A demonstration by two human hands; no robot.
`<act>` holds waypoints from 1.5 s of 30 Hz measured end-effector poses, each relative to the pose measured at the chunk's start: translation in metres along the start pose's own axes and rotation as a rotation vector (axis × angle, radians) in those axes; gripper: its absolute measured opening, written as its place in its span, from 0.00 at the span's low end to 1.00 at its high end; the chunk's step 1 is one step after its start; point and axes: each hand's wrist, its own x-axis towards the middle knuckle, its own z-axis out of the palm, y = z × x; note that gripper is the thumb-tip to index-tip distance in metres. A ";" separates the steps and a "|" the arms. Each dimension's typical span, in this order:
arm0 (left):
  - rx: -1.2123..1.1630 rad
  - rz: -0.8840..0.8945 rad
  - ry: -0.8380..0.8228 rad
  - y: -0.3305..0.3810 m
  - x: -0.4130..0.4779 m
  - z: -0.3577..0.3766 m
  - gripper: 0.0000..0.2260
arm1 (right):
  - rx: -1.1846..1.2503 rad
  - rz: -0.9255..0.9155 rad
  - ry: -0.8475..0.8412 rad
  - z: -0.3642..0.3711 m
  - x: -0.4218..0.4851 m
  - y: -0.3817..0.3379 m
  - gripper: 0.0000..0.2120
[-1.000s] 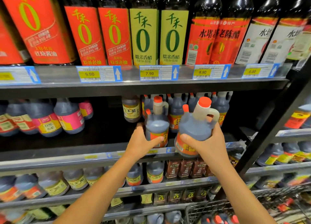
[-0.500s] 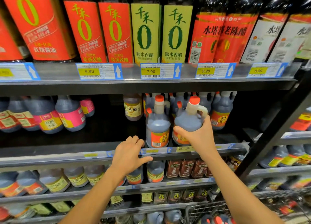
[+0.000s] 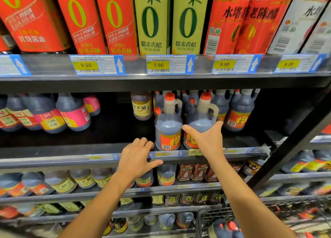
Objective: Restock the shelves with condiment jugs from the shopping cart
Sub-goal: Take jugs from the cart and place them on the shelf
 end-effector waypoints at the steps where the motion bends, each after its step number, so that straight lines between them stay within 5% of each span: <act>1: 0.001 -0.003 -0.002 0.000 0.000 0.000 0.30 | 0.010 -0.016 -0.007 -0.001 -0.001 0.001 0.39; 10: -0.021 -0.061 -0.099 0.012 -0.002 -0.011 0.27 | -0.195 -0.159 -0.190 -0.020 -0.005 0.035 0.29; 21: -0.207 -0.138 -0.018 0.059 -0.054 -0.059 0.18 | -0.986 -0.577 -0.327 -0.078 -0.049 0.042 0.23; 36: -0.231 -0.146 -0.476 0.226 -0.258 -0.083 0.08 | -1.123 -0.300 -0.611 -0.205 -0.273 0.096 0.14; 45: -0.351 -0.071 -0.553 0.324 -0.332 -0.070 0.09 | -1.097 -0.148 -0.604 -0.292 -0.354 0.165 0.12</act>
